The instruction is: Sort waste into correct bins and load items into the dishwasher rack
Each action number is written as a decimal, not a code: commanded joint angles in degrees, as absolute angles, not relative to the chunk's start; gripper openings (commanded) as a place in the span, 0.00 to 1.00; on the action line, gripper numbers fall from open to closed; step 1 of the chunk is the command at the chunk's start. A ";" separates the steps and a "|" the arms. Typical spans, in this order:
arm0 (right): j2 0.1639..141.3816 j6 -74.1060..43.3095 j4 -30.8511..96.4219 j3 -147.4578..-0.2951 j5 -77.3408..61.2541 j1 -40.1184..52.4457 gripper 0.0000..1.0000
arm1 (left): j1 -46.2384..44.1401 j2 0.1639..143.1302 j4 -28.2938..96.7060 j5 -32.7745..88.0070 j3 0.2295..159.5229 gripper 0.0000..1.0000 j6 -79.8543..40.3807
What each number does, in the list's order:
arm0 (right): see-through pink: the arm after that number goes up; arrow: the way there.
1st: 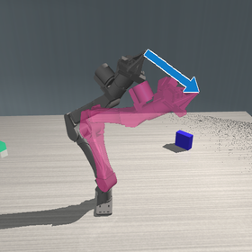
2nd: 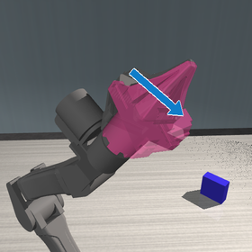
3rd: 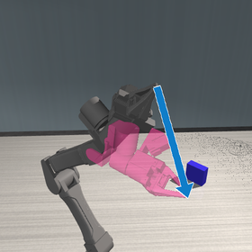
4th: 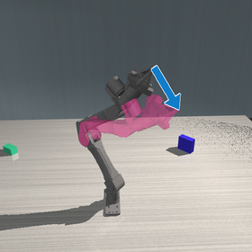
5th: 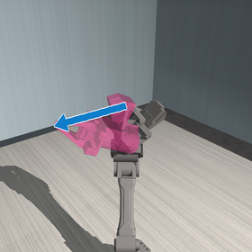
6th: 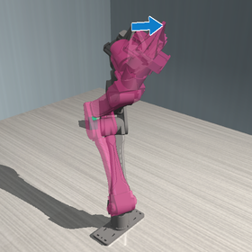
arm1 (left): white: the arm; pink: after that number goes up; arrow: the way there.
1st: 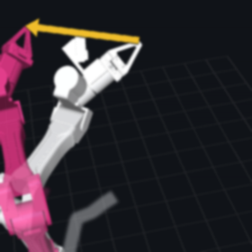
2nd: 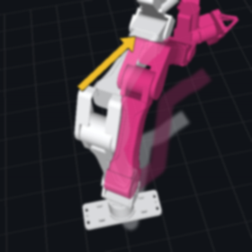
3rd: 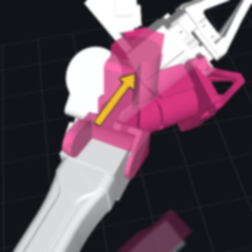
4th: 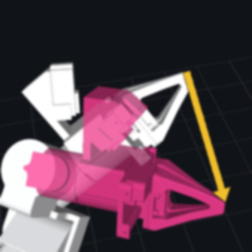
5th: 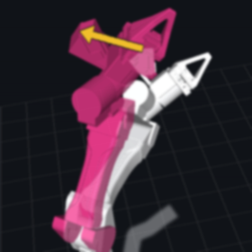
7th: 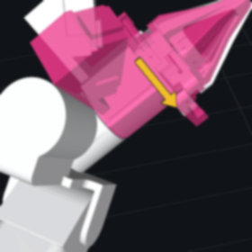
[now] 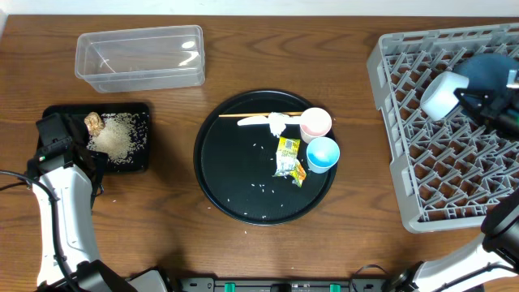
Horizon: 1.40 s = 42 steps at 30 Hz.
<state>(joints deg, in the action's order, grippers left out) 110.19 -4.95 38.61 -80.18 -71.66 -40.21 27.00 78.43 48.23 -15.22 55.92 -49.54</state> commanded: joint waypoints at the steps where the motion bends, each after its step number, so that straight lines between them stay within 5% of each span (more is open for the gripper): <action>1: 107.77 -7.09 40.27 -79.85 -67.35 -42.04 0.29 | 27.31 78.56 48.56 -16.12 56.49 0.98 -50.06; 5: 101.54 -8.03 44.31 -79.92 -55.40 -42.37 0.55 | 27.31 78.56 48.56 -16.12 56.49 0.98 -50.06; 10: 89.89 -11.68 47.07 -80.12 -39.13 -42.30 0.99 | 27.31 78.56 48.56 -16.12 56.49 0.98 -50.06; 22: 69.28 -15.59 49.82 -80.25 -27.90 -35.99 0.99 | 27.31 78.56 48.56 -16.12 56.49 0.98 -50.06; 31: 70.43 -9.06 49.08 -80.23 -37.52 -16.27 0.98 | 27.31 78.56 48.56 -16.12 56.49 0.98 -50.06; 42: 78.65 0.47 54.08 -80.23 -16.91 10.39 0.79 | 27.31 78.56 48.56 -16.12 56.49 0.98 -50.06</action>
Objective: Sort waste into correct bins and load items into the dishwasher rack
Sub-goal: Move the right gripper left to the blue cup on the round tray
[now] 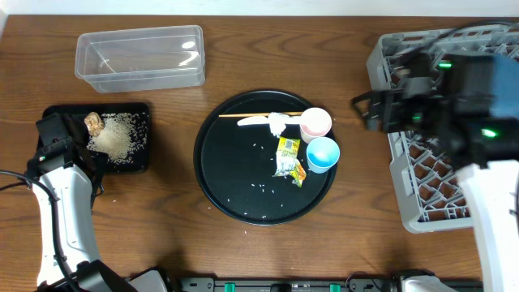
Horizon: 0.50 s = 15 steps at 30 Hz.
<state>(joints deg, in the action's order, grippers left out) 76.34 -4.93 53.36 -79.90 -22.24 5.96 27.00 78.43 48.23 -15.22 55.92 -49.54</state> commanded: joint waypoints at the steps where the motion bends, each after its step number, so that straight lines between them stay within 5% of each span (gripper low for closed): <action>1: 79.83 1.02 54.26 -80.23 -16.34 12.21 0.78 | 27.31 78.56 48.56 -16.12 56.49 0.98 -50.06; 15: 94.41 0.64 55.35 -80.23 -6.22 26.65 0.64 | 27.31 78.56 48.56 -16.12 56.49 0.98 -50.06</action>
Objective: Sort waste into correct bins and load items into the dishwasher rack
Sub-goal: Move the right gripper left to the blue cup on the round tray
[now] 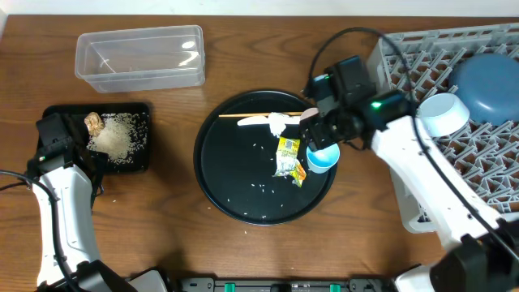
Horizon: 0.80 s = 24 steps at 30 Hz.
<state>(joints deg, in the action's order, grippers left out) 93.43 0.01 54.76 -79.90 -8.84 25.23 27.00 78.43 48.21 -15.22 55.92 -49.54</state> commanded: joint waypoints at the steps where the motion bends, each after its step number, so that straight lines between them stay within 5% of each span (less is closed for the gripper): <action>1: 94.76 0.64 55.75 -80.23 -6.24 26.98 0.61 | 27.31 78.56 48.56 -16.12 56.49 0.98 -50.06; 14: 100.07 -11.77 61.32 -80.14 -0.91 29.32 0.36 | 27.31 78.56 48.56 -16.12 56.49 0.98 -50.06; 24: 101.45 -12.88 62.48 -80.12 -3.84 29.34 0.37 | 27.31 78.56 48.56 -16.12 56.49 0.98 -50.06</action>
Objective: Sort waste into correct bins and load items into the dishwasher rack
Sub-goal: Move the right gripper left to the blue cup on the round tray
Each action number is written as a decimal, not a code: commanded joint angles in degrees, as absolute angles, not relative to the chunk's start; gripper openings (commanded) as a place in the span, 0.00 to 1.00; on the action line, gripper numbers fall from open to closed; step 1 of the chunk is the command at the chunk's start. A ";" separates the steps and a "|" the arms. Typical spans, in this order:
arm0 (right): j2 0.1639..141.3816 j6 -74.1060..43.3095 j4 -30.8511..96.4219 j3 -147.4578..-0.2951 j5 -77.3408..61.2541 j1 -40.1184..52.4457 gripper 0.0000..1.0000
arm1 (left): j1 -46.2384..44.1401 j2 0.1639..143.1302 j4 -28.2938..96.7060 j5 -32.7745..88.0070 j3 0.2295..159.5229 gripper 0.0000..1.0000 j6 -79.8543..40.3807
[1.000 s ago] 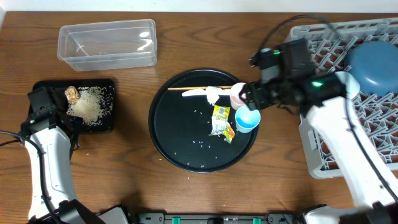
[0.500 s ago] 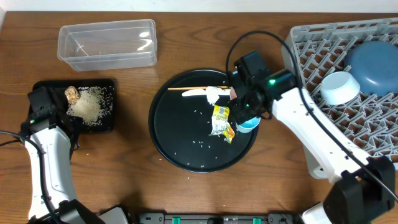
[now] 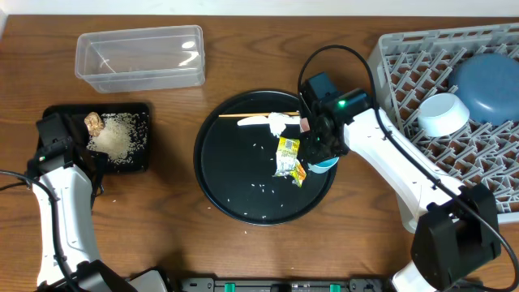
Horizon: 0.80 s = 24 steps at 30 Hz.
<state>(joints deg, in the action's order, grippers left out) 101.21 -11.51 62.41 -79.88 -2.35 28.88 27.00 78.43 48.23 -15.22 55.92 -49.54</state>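
Observation:
A round black tray point(image 3: 235, 182) in the middle holds a chopstick point(image 3: 251, 115), a white crumpled tissue point(image 3: 277, 123), a yellow wrapper point(image 3: 288, 158), a pink cup point(image 3: 306, 124) and a blue cup point(image 3: 328, 165). My right gripper point(image 3: 318, 146) points down over the two cups and covers most of both, and its fingers are hidden under the wrist. The grey dishwasher rack point(image 3: 401, 77) at the right holds a white bowl point(image 3: 442, 113) and a blue bowl point(image 3: 486, 77). My left gripper point(image 3: 50, 134) rests at the far left, with its jaws not visible.
A clear plastic bin point(image 3: 139, 57) stands at the back left. A black square bin point(image 3: 138, 122) with rice and food scraps lies beside the left arm. Rice grains are scattered on the tray. The right arm's cable loops above the tray's back right.
My right gripper has shifted slightly left and toward the front over the cups. It now covers more of the pink and blue cups. The left arm has not moved.
My right gripper was first at the white bowl over the rack. Then the arm stood over the rack's left edge. After that it was above the cups on the tray, with the white bowl lying in the rack. Now it is down over the cups.

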 commanded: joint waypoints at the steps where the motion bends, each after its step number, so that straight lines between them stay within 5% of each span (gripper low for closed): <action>1: 101.56 -12.91 62.48 -80.03 -3.92 29.34 0.37 | 27.31 78.56 48.56 -16.12 56.49 0.98 -50.06; 24: 101.93 -15.42 56.34 -75.16 1.39 33.74 0.41 | 27.31 78.56 48.56 -16.12 56.49 0.98 -50.06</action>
